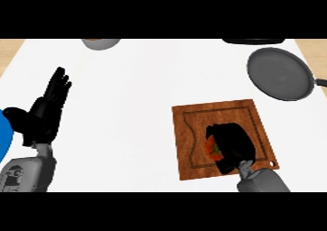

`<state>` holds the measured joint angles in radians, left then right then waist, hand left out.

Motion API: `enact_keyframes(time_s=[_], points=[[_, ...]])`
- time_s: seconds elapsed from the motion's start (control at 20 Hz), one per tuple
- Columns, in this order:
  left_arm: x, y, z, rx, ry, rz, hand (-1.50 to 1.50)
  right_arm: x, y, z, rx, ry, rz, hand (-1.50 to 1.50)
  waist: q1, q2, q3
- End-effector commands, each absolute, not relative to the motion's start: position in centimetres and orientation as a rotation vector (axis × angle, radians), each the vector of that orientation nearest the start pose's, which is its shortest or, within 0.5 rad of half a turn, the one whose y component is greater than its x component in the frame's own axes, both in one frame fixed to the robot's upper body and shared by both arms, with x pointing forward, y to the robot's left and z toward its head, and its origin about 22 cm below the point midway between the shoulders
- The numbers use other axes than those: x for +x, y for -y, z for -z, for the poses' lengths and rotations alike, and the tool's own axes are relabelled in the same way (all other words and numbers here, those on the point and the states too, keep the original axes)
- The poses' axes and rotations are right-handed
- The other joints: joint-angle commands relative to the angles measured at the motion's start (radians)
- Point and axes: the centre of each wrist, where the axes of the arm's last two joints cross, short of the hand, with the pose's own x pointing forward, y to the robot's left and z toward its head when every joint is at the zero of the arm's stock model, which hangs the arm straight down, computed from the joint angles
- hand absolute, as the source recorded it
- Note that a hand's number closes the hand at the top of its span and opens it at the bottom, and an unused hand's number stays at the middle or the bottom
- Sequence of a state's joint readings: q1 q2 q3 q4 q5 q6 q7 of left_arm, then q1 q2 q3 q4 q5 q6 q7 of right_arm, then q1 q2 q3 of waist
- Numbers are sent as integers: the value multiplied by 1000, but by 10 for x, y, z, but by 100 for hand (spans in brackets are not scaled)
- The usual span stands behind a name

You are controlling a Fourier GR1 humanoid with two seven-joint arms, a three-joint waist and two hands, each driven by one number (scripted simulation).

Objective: Pick the tomato from the cutting board and place it in the pan

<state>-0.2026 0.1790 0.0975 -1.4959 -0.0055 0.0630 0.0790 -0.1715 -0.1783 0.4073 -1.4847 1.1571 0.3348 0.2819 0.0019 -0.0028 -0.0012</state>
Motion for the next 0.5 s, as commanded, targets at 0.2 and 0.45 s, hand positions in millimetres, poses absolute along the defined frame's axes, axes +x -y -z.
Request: enact_keyframes(time_s=[0.2, 0.45], points=[[296, -260, -49, 203, 1617, 49, 0, 279, 129, -10, -610, 1002, -1481, 150, 4, 3, 1], [277, -265, -39, 190, 1616, 45, 0, 293, 120, -5, -571, 1017, -1394, 150, 4, 3, 1]])
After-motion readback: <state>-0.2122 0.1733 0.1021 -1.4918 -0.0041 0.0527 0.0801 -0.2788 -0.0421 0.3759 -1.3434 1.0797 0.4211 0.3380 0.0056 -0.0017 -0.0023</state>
